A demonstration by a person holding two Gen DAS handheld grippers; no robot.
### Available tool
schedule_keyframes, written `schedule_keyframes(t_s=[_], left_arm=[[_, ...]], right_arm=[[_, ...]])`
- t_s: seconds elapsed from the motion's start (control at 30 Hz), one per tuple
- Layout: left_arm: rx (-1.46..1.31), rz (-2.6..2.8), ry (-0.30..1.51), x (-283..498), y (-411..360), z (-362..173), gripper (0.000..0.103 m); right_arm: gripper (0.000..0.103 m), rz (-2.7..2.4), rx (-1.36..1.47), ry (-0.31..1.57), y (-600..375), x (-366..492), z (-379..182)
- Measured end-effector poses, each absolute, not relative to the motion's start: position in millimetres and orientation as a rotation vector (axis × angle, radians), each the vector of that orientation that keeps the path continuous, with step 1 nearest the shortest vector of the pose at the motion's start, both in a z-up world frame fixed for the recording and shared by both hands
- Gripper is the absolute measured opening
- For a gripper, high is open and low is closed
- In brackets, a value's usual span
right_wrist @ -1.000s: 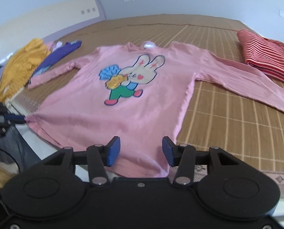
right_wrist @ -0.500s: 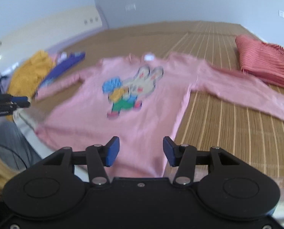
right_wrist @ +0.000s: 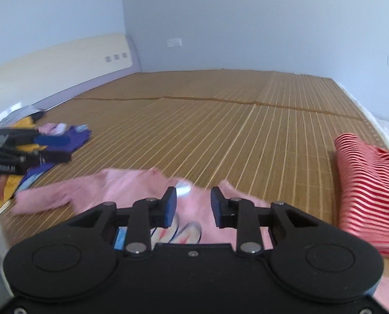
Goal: Fold clothes
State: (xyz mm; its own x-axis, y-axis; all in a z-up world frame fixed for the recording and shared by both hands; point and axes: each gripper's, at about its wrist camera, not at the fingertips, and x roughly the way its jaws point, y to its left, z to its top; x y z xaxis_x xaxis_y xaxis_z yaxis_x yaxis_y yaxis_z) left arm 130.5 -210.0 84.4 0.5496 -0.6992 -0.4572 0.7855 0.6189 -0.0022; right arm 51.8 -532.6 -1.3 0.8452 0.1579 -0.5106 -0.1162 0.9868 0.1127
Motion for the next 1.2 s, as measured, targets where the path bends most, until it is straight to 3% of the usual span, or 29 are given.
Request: schedule_keyframes(t_s=[0.07,0.3,0.53,1.03,1.13,1.2], left_arm=[[0.248,-0.834,0.468,152,-237,63,0.057],[0.318,-0.78,0.526,187,-297,8,0.057],[0.37,-0.754,0.507,196,-312,-29,0.058],[0.287,-0.777,0.509,205,-310,-39,0.068],[0.283,-0.779,0.508,204,-307,-38,0.069],[0.282,-0.78,0.507,203,-305,-37,0.069]], right_arm=[[0.02,0.12,0.107,0.566,-536,85,-24],[0.021,0.076,0.171,0.63,-532,162,-79],[0.02,0.063,0.125,0.656,-528,181,-111],[0.02,-0.077,-0.072,0.601,-512,186,-126],[0.022,-0.1,-0.091,0.597,-510,181,-123],[0.038,-0.14,-0.094,0.598,-510,177,-118]])
